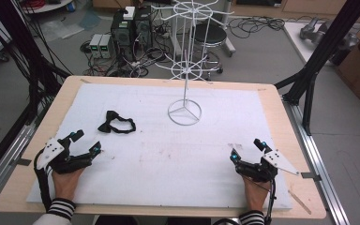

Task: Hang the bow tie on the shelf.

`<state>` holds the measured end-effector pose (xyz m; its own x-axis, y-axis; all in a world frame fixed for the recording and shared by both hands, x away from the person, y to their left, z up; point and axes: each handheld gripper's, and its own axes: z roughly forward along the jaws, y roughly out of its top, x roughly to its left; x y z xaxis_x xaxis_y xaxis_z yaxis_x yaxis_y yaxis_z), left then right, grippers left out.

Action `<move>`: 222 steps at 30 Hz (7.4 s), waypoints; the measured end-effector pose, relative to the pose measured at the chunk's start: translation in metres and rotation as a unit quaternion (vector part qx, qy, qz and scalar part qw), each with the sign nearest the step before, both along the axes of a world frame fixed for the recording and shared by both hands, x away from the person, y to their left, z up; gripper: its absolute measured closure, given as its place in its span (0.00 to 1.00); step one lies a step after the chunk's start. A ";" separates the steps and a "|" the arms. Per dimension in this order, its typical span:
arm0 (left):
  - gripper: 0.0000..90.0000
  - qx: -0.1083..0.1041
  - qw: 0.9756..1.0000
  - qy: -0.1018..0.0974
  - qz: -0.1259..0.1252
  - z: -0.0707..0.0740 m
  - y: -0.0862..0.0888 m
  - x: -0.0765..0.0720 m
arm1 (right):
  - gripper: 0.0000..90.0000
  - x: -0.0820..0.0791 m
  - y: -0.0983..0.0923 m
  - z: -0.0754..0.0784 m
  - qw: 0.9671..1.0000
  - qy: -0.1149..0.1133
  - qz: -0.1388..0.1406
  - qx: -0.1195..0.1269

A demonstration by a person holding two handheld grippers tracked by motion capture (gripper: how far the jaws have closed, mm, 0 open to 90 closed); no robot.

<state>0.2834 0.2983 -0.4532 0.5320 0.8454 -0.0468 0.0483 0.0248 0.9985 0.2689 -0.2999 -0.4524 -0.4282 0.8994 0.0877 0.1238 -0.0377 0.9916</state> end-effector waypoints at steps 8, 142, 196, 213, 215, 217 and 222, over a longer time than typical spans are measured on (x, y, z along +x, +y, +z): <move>0.16 0.007 1.000 -0.002 -0.001 0.000 -0.001 0.000 | 0.01 0.000 0.000 0.000 1.000 0.001 0.000 0.002; 0.83 0.202 0.868 0.453 0.040 0.040 -0.040 0.175 | 0.01 -0.002 -0.001 0.000 1.000 -0.008 0.004 0.007; 0.86 0.058 0.975 0.194 -0.095 0.124 -0.061 0.112 | 0.01 -0.002 -0.001 0.000 1.000 -0.008 0.003 0.005; 0.86 0.030 0.982 0.125 -0.139 0.168 -0.098 0.101 | 0.01 -0.002 -0.001 -0.001 1.000 -0.009 0.002 0.004; 0.86 0.033 0.981 0.121 -0.145 0.171 -0.103 0.099 | 0.01 -0.002 -0.001 0.000 1.000 -0.008 0.003 0.005; 0.86 0.036 0.981 0.117 -0.147 0.174 -0.110 0.097 | 0.01 -0.002 -0.001 0.000 1.000 -0.010 0.003 0.004; 0.86 0.034 0.982 0.106 -0.153 0.181 -0.122 0.095 | 0.01 -0.002 -0.001 -0.001 1.000 -0.011 0.003 0.003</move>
<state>0.3782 0.1760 -0.2719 0.7458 0.6529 -0.1325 0.2506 -0.0906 0.9638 0.2673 -0.3010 -0.4529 -0.4362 0.8959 0.0843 0.1031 -0.0433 0.9937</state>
